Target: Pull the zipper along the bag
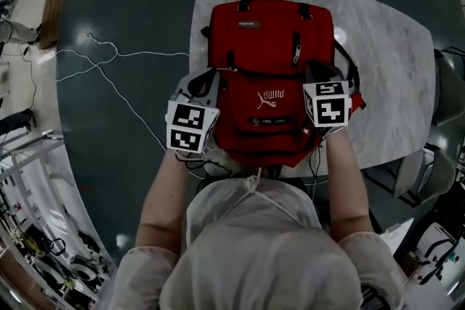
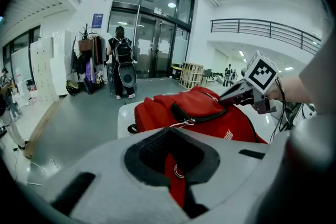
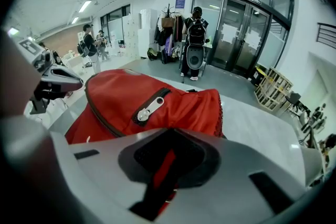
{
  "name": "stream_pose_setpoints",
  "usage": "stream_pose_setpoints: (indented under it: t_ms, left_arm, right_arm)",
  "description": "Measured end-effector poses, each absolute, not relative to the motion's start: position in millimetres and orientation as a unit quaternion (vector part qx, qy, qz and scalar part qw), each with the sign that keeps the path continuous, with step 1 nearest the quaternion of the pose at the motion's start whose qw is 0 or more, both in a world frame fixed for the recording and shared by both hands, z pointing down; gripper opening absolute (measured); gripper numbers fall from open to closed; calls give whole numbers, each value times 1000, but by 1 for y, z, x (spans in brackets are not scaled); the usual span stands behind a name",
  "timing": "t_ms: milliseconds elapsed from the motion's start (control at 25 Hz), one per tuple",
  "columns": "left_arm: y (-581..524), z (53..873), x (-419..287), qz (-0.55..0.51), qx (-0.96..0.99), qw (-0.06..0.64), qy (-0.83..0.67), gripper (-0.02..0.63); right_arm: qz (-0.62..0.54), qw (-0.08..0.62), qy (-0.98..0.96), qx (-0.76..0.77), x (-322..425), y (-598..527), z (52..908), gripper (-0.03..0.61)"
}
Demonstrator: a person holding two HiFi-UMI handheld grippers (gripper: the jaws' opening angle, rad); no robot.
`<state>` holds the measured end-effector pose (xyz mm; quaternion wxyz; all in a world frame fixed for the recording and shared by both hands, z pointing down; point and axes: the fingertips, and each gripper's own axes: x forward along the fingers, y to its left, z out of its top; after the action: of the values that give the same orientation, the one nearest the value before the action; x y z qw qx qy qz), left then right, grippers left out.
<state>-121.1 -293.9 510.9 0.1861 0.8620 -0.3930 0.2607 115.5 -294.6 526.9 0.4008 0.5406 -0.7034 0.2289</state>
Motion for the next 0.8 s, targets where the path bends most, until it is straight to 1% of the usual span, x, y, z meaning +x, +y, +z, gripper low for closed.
stream_pose_setpoints:
  t_ms: [160, 360, 800]
  left_arm:
    - [-306, 507, -124, 267, 866, 171, -388, 15]
    - [-315, 506, -125, 266, 866, 170, -387, 15]
    - [-306, 513, -122, 243, 861, 200, -400, 18]
  right_arm:
    - [224, 403, -700, 545, 116, -295, 527, 49]
    - [230, 397, -698, 550, 117, -295, 526, 51]
    - [218, 389, -694, 565, 118, -295, 524, 51]
